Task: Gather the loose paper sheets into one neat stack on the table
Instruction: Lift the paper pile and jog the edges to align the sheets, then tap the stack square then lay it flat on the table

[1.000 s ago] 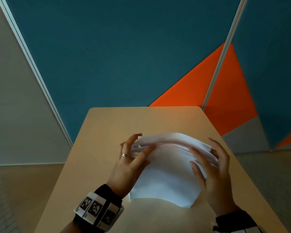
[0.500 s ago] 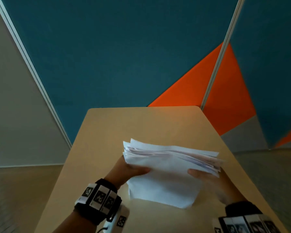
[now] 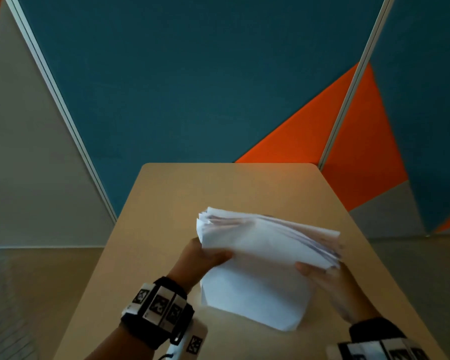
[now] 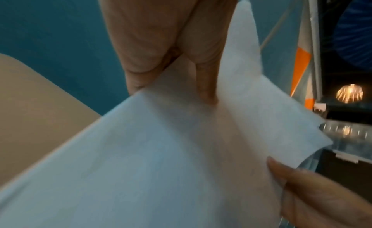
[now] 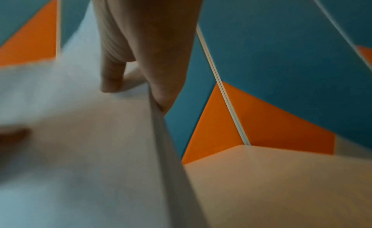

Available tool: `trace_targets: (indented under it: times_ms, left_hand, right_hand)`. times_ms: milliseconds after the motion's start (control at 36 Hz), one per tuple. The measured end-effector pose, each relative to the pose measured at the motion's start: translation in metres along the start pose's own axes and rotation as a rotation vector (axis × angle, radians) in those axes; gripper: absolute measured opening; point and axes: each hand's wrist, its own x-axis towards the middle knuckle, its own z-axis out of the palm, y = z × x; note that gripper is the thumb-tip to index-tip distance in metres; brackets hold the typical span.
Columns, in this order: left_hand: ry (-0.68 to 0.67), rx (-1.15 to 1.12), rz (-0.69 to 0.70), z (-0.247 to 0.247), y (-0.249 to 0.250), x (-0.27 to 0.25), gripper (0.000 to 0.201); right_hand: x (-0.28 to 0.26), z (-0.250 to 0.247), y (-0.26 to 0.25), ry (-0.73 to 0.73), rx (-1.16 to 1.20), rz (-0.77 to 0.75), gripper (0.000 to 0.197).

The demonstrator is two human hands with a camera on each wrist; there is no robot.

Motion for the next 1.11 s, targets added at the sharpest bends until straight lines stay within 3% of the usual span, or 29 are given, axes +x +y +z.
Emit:
trace_targets:
  times_ms: [83,111,222,278,333,417,500,583,667,806,917,1000,1111]
  left_hand:
    - [0.075,-0.032,0.049,0.001,0.016,0.000,0.032]
    - [0.085,-0.032,0.074,0.001,0.022,0.000,0.032]
    - [0.091,-0.020,0.129,-0.004,0.027,0.002,0.058]
    - [0.085,0.024,0.117,-0.004,0.020,0.002,0.068]
    - [0.111,0.055,0.110,-0.003,0.010,0.001,0.072]
    - [0.151,0.066,0.097,0.001,0.007,0.002,0.052]
    - [0.162,0.063,0.107,0.004,0.020,0.003,0.024]
    - [0.171,0.021,0.193,0.004,0.039,-0.003,0.020]
    - [0.191,0.007,0.272,0.002,0.044,-0.008,0.035]
    - [0.303,0.134,0.407,0.003,0.023,-0.014,0.071]
    - [0.321,0.340,0.619,0.007,0.018,-0.021,0.091]
    - [0.313,0.525,0.765,0.003,0.022,-0.022,0.076]
    - [0.255,0.704,0.817,-0.004,0.023,-0.019,0.051]
  right_hand:
    - [0.003,-0.001,-0.017,0.014,-0.022,-0.105,0.039]
    - [0.005,-0.001,-0.025,0.015,-0.015,-0.143,0.037]
    - [0.008,-0.005,-0.031,0.022,-0.025,-0.205,0.053]
    - [0.011,-0.007,-0.019,0.039,-0.095,-0.196,0.042]
    - [0.012,-0.005,-0.008,0.041,-0.123,-0.176,0.046]
    - [0.013,0.001,-0.001,0.092,-0.143,-0.161,0.080]
    - [0.013,0.006,-0.008,0.131,-0.211,-0.240,0.068]
    - [0.012,0.007,-0.024,0.163,-0.174,-0.327,0.053]
    - [0.012,0.004,-0.033,0.175,-0.151,-0.390,0.043]
    - [0.005,0.005,-0.024,0.194,-0.247,-0.376,0.069]
    - [-0.002,0.015,-0.022,0.241,-0.441,-0.507,0.065]
    - [-0.004,0.020,-0.027,0.288,-0.641,-0.642,0.063]
    - [-0.007,0.027,-0.036,0.288,-0.734,-0.681,0.052]
